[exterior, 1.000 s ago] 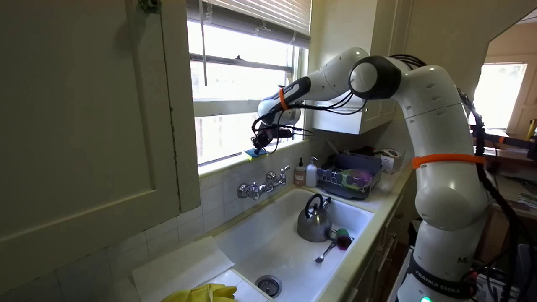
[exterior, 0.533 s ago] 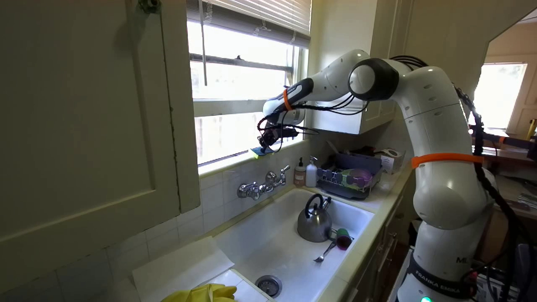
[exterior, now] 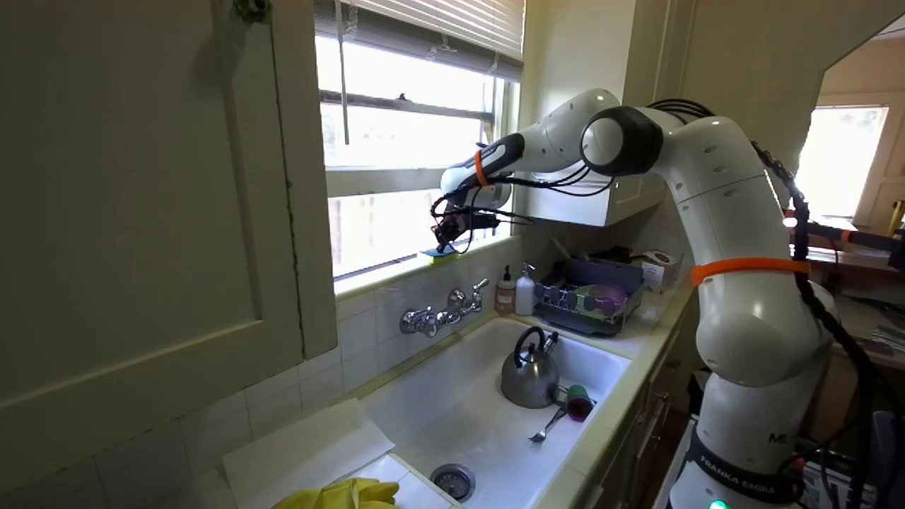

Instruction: Use the sponge to wipe the window seal

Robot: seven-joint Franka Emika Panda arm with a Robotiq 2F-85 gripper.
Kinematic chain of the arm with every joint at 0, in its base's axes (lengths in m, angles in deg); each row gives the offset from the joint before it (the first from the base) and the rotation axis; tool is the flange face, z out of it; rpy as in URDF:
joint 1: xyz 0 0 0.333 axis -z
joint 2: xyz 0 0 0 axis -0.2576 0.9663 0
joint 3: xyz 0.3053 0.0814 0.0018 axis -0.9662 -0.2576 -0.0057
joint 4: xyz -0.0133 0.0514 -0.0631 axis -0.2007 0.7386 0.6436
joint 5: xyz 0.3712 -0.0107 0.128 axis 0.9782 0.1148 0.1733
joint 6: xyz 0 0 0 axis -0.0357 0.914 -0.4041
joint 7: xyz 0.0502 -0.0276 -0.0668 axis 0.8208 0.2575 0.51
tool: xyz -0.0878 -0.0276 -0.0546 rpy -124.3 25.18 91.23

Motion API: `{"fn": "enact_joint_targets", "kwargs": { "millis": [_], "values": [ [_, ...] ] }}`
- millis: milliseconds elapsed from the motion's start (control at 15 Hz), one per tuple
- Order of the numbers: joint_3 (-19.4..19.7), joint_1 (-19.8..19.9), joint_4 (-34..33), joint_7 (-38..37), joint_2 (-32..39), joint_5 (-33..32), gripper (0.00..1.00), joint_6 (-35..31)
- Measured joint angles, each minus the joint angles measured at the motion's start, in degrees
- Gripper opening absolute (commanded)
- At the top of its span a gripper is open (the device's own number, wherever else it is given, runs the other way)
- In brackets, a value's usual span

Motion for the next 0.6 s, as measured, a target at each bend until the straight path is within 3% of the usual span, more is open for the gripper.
{"fn": "enact_joint_targets", "kwargs": {
  "millis": [600],
  "values": [
    [0.43, 1.27, -0.9, 0.18, 0.93, 0.0, 0.0, 0.0]
  ]
}}
